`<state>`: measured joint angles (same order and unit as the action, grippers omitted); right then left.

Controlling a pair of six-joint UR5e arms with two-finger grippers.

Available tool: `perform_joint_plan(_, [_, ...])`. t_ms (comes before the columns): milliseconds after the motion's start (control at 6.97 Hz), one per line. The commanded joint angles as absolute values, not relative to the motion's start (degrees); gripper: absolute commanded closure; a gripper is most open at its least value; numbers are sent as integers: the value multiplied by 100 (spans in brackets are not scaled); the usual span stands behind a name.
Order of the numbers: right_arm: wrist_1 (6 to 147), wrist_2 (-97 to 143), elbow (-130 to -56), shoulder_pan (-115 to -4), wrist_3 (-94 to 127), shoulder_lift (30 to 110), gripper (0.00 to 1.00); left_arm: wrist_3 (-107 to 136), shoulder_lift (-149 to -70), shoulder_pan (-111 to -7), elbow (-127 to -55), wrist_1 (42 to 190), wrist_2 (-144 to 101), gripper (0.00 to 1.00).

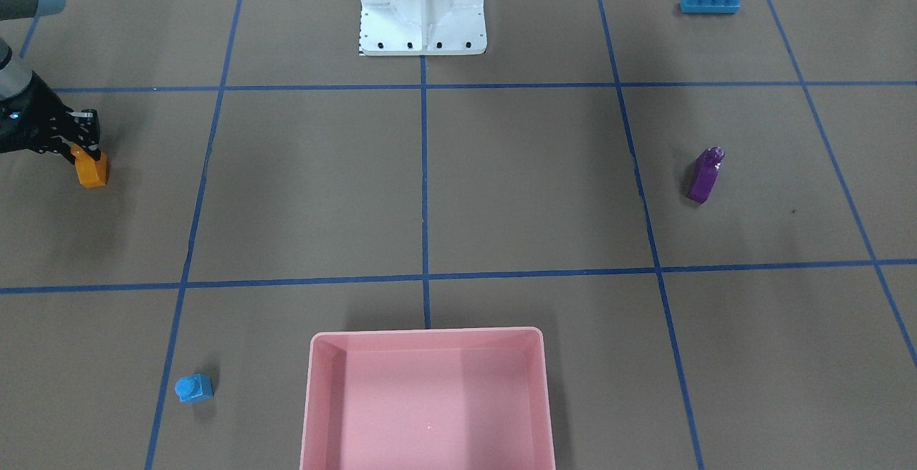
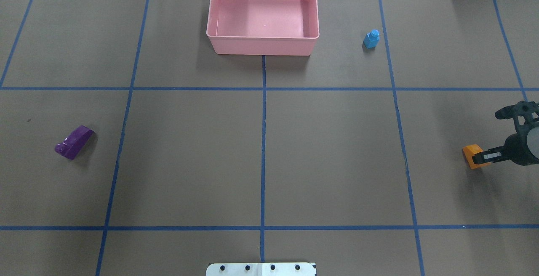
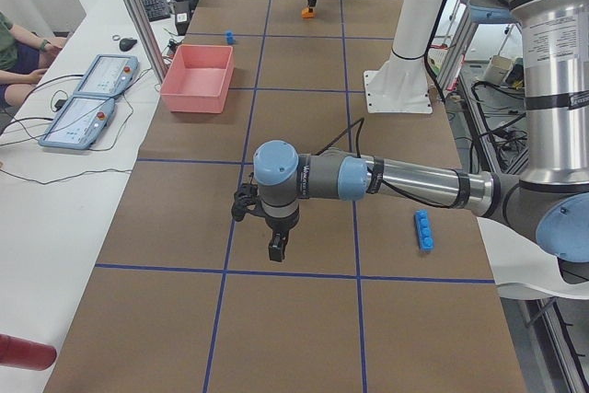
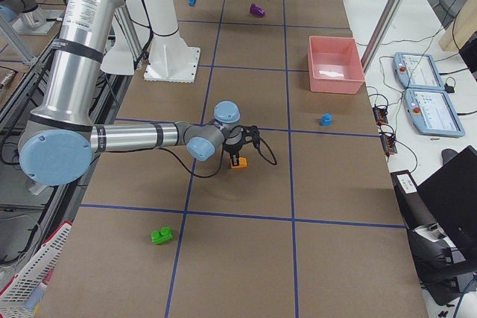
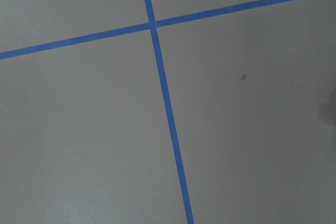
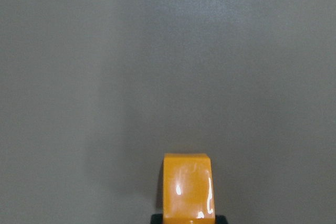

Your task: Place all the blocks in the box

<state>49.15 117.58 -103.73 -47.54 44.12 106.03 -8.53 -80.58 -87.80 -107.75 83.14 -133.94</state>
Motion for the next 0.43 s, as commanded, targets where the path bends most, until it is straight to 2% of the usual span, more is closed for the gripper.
perform_joint_plan(0, [4948, 11804, -10712, -4851, 4412, 10573, 100, -853, -8060, -8780, -10784, 8314, -13395, 0])
perform_joint_plan(287, [5175, 11917, -10846, -5140, 4412, 10050, 100, -844, -8060, -8780, -10802, 8314, -13395, 0])
